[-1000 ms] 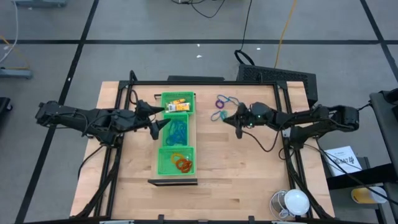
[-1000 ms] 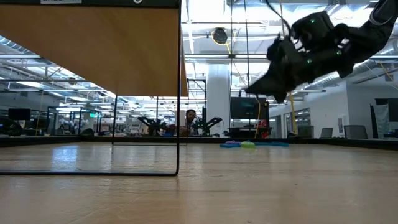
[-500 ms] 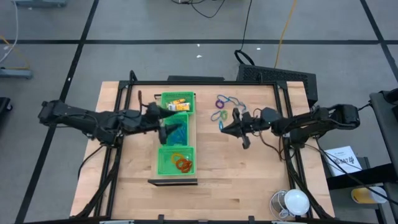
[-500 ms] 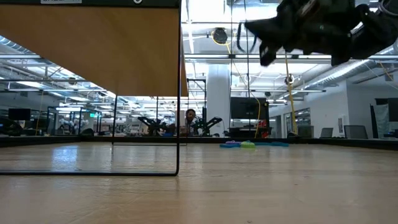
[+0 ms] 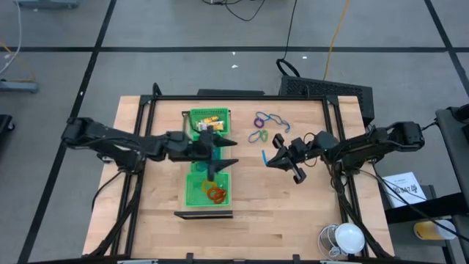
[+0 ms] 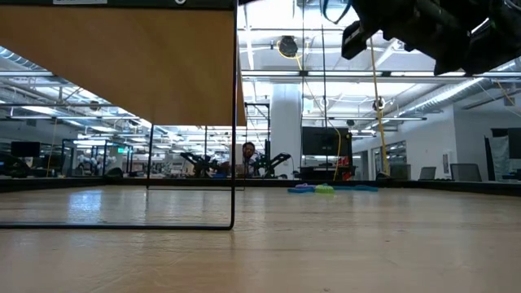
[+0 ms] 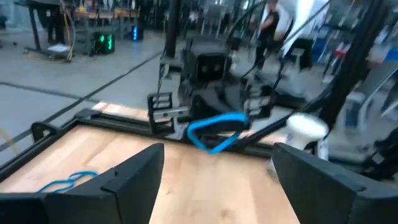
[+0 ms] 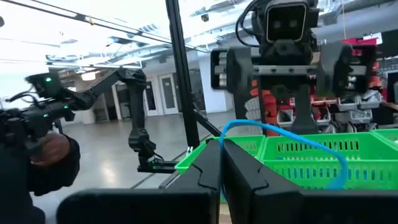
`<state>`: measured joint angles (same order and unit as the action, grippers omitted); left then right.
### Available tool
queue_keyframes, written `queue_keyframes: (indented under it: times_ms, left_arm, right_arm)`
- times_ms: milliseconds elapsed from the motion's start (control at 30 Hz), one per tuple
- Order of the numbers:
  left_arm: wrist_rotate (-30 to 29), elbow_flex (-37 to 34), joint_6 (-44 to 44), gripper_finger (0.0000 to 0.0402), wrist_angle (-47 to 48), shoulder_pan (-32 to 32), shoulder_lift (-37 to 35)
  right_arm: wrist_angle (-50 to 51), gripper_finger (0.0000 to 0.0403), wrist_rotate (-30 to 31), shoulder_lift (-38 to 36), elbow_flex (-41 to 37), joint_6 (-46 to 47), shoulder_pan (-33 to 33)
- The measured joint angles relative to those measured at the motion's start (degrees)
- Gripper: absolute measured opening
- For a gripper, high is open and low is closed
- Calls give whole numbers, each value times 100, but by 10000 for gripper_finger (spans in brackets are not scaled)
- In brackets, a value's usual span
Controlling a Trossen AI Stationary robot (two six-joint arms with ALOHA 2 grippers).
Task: Pick & Place Office Desk Supplies
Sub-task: Put the blue rubber band into the center green bin on the shelf
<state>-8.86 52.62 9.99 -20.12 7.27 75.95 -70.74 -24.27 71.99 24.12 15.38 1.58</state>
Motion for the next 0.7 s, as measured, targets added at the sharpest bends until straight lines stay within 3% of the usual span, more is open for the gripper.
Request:
queue_keyframes:
  times_ms: [200, 400, 700]
  left_arm:
    - [13, 783, -700, 295, 457, -33, 802]
    - [467, 1384, -1131, 294, 349, -35, 1559]
    - [388, 1853, -1446, 294, 60, -46, 2245]
  right_arm:
    - [-172, 0, 41, 1, 50, 200, -11]
    - [-44, 0, 33, 26, 166, 208, -147]
    - [-13, 0, 37, 24, 203, 80, -223]
